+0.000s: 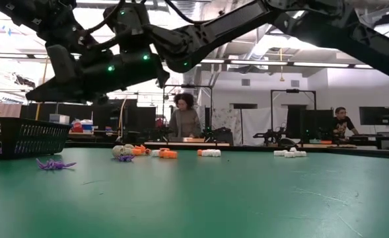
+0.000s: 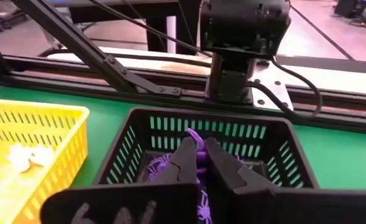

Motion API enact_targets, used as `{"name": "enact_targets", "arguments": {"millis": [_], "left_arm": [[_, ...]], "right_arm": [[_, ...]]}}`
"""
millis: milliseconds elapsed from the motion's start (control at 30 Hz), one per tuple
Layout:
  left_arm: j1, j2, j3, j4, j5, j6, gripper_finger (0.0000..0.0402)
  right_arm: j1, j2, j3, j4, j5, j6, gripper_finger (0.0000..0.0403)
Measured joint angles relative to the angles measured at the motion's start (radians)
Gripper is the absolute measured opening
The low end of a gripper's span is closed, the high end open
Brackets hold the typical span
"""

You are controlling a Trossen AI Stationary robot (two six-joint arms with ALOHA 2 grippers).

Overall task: Sort Halloween decoration
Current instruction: Put the purple spider toy into the top black basket

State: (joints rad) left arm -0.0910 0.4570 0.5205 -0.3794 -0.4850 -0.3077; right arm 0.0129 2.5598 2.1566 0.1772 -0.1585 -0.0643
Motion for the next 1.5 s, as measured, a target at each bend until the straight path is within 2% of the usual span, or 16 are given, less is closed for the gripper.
{"name": "enact_targets", "arguments": {"millis": [133, 400, 533, 667, 900, 1100, 1200, 1333, 1433, 1500], "left_arm": [[0.0, 0.0, 0.0, 0.0, 0.0, 0.0, 0.0134], [0.0, 0.0, 0.0, 0.004, 0.0, 0.0, 0.0134], [0.0, 0.0, 0.0, 0.004, 0.0, 0.001, 0.0134], [0.0, -0.01, 0.0, 0.001, 0.001, 0.001, 0.0134], [0.0, -0.067, 0.0, -0.016, 0.002, 0.019, 0.0134], [0.0, -0.132, 0.0, -0.031, 0.002, 0.025, 0.0134], [0.0, -0.154, 0.0, -0.032, 0.002, 0.031, 0.0134], [0.0, -0.168, 0.0, -0.033, 0.005, 0.031, 0.0134], [0.0, -0.171, 0.0, -0.034, 0.005, 0.041, 0.0134], [0.0, -0.171, 0.0, -0.03, 0.005, 0.052, 0.0134]], "right_arm": [[0.0, 0.0, -0.003, -0.001, -0.002, -0.027, 0.0061], [0.001, 0.0, -0.005, -0.004, -0.002, -0.048, 0.0165], [0.0, -0.003, -0.005, -0.024, -0.002, -0.048, 0.0199], [0.004, -0.059, -0.006, -0.167, -0.034, -0.094, 0.0203], [0.014, -0.209, -0.005, -0.603, -0.135, -0.197, 0.0181], [0.007, -0.345, -0.029, -0.986, -0.112, -0.233, 0.0158], [0.0, -0.448, -0.146, -1.064, -0.061, -0.217, 0.0147], [-0.016, -0.66, -0.408, -1.027, 0.036, -0.173, 0.0132], [-0.028, -0.832, -0.646, -0.845, 0.088, -0.106, 0.0126], [-0.028, -0.912, -0.815, -0.608, 0.09, -0.059, 0.0125]]}}
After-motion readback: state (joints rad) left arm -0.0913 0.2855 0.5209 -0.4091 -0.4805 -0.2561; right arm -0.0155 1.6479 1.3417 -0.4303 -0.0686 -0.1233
